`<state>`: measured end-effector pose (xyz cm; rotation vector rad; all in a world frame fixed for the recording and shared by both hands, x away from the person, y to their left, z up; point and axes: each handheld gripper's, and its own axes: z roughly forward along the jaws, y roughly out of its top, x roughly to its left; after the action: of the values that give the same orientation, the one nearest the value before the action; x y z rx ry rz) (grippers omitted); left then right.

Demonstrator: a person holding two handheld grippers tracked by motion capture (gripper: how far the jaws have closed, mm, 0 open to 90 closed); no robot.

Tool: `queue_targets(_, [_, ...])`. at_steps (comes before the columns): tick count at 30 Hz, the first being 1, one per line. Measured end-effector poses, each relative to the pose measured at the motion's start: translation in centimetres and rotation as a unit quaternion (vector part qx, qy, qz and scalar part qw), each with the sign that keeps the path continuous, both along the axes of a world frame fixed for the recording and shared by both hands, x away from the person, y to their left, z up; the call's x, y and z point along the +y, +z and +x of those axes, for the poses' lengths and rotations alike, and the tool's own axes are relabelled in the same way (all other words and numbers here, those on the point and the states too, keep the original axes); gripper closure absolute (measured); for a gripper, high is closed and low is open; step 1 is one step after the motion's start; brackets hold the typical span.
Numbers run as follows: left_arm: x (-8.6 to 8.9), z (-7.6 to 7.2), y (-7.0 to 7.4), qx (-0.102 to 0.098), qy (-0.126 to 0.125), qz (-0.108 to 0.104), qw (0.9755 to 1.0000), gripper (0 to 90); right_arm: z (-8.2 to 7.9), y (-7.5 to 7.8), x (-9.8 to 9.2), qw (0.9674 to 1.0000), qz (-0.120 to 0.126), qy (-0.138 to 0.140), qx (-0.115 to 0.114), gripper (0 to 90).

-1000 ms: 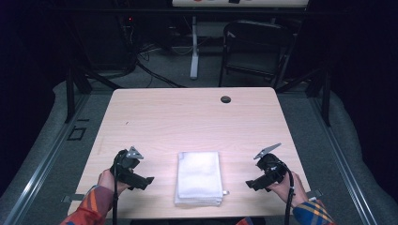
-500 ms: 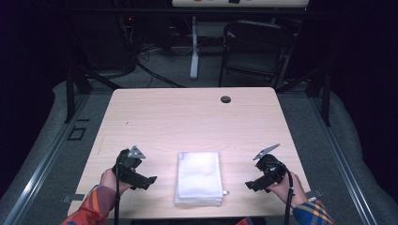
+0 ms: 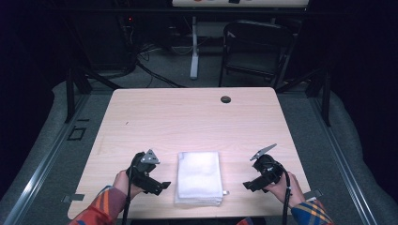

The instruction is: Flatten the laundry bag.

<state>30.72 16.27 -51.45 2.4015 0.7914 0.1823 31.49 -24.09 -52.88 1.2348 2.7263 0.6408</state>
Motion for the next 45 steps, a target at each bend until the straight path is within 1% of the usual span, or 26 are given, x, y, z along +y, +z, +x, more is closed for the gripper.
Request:
queue_targets(3, [-0.9, -0.1, -0.1, 0.003, -0.014, -0.002, 0.9999, 6.5, 0.1, -0.1, 0.3, 1.0000, 0.000, 0.003, 0.004, 11.6])
queue_targets(4, [-0.9, -0.1, -0.1, 0.003, -0.014, -0.002, 0.9999, 6.5, 0.1, -0.1, 0.4, 0.9999, 0.008, 0.002, 0.007, 12.9])
queue_targets(5, [-1.1, -0.2, -0.2, 0.007, -0.020, -0.002, 0.9998, 7.1, 0.2, -0.1, 0.5, 1.0000, -0.002, 0.004, 0.004, 12.9])
queue_targets(6, [-1.4, -0.2, -0.2, 0.010, -0.029, -0.004, 0.9995, 7.6, 0.2, -0.2, 0.7, 0.9999, 0.007, 0.003, 0.006, 12.9])
queue_targets(7, [-2.0, -0.3, -0.3, 0.010, -0.038, -0.002, 0.9992, 8.3, 0.3, -0.1, 0.7, 0.9999, -0.003, 0.008, 0.006, 12.9])
queue_targets(8, [-2.3, -0.3, -0.4, 0.011, -0.045, -0.003, 0.9989, 8.6, 0.3, -0.2, 0.8, 0.9999, 0.004, 0.009, 0.007, 13.0])
queue_targets(12, [-3.1, -0.5, -0.5, 0.013, -0.061, -0.006, 0.9981, 13.8, 0.5, -0.2, 1.1, 0.9999, 0.001, 0.012, 0.008, 13.1])
queue_targets(13, [-3.6, -0.6, -0.6, 0.014, -0.072, -0.008, 0.9973, 14.3, 0.6, -0.3, 1.2, 0.9998, 0.008, 0.013, 0.008, 13.1])
queue_targets(14, [-3.8, -0.7, -0.6, 0.016, -0.077, -0.008, 0.9969, 14.7, 0.7, -0.3, 1.3, 0.9998, 0.001, 0.015, 0.009, 13.1])
queue_targets(15, [-3.8, -0.7, -0.6, 0.016, -0.077, -0.008, 0.9969, 14.9, 0.7, -0.3, 1.3, 0.9999, 0.000, 0.012, 0.008, 13.2])
queue_targets(16, [-4.2, -0.7, -0.7, 0.019, -0.089, -0.004, 0.9958, 15.1, 0.7, -0.3, 1.4, 0.9999, 0.000, 0.012, 0.008, 13.3])
queue_targets(17, [-4.2, -0.7, -0.7, 0.019, -0.089, -0.004, 0.9958, 15.2, 0.7, -0.3, 1.4, 0.9999, 0.000, 0.012, 0.008, 13.3])
queue_targets(21, [-5.2, -1.0, -1.1, 0.024, -0.113, 0.005, 0.9933, 16.9, 0.8, -0.4, 1.5, 0.9998, -0.002, 0.013, 0.011, 13.4])
queue_targets(22, [-5.2, -1.0, -1.1, 0.024, -0.113, 0.005, 0.9933, 18.0, 0.8, -0.4, 1.5, 0.9998, -0.001, 0.013, 0.012, 13.5])
queue_targets(24, [-5.8, -1.2, -1.4, 0.023, -0.127, 0.011, 0.9915, 21.3, 0.8, -0.4, 1.5, 0.9998, -0.001, 0.013, 0.012, 13.5])
queue_targets(26, [-6.2, -1.3, -1.5, 0.021, -0.133, 0.013, 0.9908, 25.2, 0.8, -0.4, 1.5, 0.9998, -0.002, 0.014, 0.015, 13.6])
queue_targets(28, [-6.5, -1.4, -1.5, 0.016, -0.139, 0.013, 0.9901, 28.7, 0.7, -0.5, 1.6, 0.9998, 0.006, 0.013, 0.017, 13.7])
queue_targets(30, [-6.6, -1.5, -1.5, 0.013, -0.142, 0.013, 0.9896, 32.6, 0.7, -0.5, 1.5, 0.9997, -0.001, 0.017, 0.017, 13.8])
queue_targets(31, [-6.8, -1.7, -1.5, 0.008, -0.149, 0.011, 0.9887, 33.9, 0.7, -0.5, 1.6, 0.9997, -0.001, 0.017, 0.018, 13.8])
queue_targets(33, [-7.0, -1.8, -1.6, 0.009, -0.154, 0.010, 0.9880, 35.1, 0.7, -0.4, 1.6, 0.9997, -0.002, 0.017, 0.017, 13.8])
queue_targets(36, [-7.4, -1.8, -1.8, 0.011, -0.159, 0.018, 0.9871, 36.0, 0.7, -0.5, 1.6, 0.9997, -0.002, 0.018, 0.017, 13.8])
queue_targets(37, [-7.4, -1.8, -1.8, 0.011, -0.159, 0.018, 0.9871, 36.4, 0.6, -0.5, 1.6, 0.9997, 0.005, 0.014, 0.017, 13.8])
queue_targets(39, [-7.7, -1.9, -2.1, 0.014, -0.162, 0.023, 0.9865, 36.9, 0.7, -0.5, 1.7, 0.9997, -0.002, 0.019, 0.017, 13.9])
queue_targets(40, [-8.0, -1.9, -2.4, 0.018, -0.164, 0.037, 0.9856, 37.3, 0.7, -0.5, 1.7, 0.9996, -0.003, 0.021, 0.018, 13.9])
queue_targets(43, [-8.5, -1.9, -2.9, 0.018, -0.169, 0.055, 0.9840, 39.0, 0.6, -0.5, 1.8, 0.9996, -0.003, 0.022, 0.018, 14.0])
queue_targets(45, [-8.7, -1.9, -3.1, 0.019, -0.170, 0.060, 0.9835, 39.4, 0.6, -0.5, 1.8, 0.9995, -0.004, 0.024, 0.019, 14.0])
